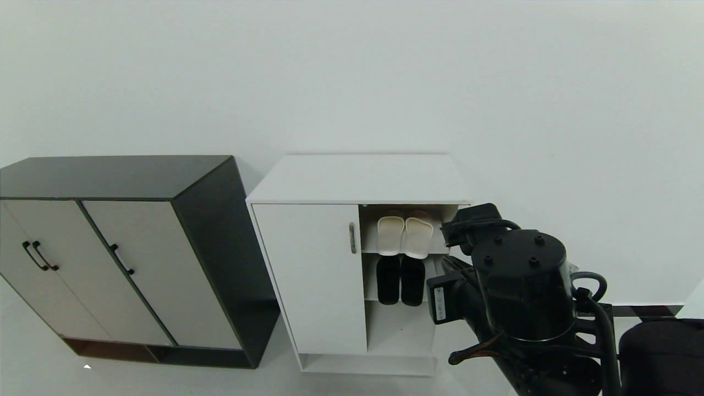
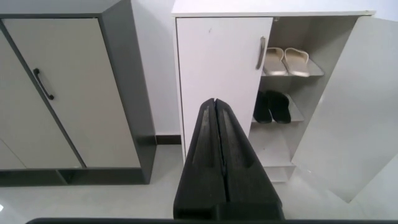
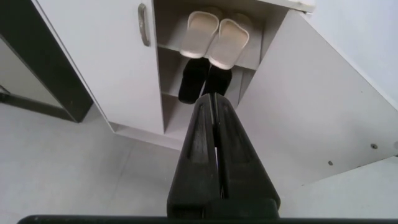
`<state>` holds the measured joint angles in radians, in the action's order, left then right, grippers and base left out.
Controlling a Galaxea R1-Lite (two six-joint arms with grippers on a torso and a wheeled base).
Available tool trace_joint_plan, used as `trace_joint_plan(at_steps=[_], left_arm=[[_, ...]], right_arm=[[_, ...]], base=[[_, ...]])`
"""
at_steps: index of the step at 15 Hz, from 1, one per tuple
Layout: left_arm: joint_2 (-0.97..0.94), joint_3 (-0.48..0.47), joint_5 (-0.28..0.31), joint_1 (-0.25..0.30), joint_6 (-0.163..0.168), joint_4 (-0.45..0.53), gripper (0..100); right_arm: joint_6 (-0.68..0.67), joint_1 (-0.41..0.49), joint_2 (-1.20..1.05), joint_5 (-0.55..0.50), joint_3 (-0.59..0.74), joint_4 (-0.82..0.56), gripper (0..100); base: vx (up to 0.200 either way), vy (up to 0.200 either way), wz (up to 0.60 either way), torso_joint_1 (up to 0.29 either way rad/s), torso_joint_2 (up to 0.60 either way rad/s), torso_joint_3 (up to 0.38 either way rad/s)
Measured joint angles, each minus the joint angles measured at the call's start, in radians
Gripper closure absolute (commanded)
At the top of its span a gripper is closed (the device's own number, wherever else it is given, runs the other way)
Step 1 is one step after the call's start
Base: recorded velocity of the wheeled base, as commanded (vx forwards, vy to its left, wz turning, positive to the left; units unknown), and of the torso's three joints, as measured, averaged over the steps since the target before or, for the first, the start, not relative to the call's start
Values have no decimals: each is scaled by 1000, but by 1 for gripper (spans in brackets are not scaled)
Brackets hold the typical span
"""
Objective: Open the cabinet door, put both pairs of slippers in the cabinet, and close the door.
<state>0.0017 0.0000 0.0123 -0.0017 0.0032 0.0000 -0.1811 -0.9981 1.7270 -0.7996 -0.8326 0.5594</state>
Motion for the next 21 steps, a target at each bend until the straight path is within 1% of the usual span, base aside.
trace_joint_plan(at_steps=[5, 9, 14, 19, 21], left_arm=[[0, 0, 0, 0, 0, 0, 100], [0, 0, 0, 0, 0, 0, 100], [0, 0, -1, 0, -1, 0, 100], [0, 0, -1, 0, -1, 0, 100], [0, 0, -1, 0, -1, 0, 100]], right_arm=[[0, 5, 5, 1, 3, 1, 100], [0, 23, 6, 0, 0, 2, 100], [3, 77, 30, 1, -2, 11, 100], [7, 85, 41, 0, -2, 11, 100], [8, 110, 47, 7, -17, 11, 100]], base=[[0, 0, -600, 4, -6, 0], [0, 0, 0, 0, 0, 0], [0, 0, 0, 0, 0, 0], [-200, 0, 0, 1, 3, -2], [0, 0, 0, 0, 0, 0]])
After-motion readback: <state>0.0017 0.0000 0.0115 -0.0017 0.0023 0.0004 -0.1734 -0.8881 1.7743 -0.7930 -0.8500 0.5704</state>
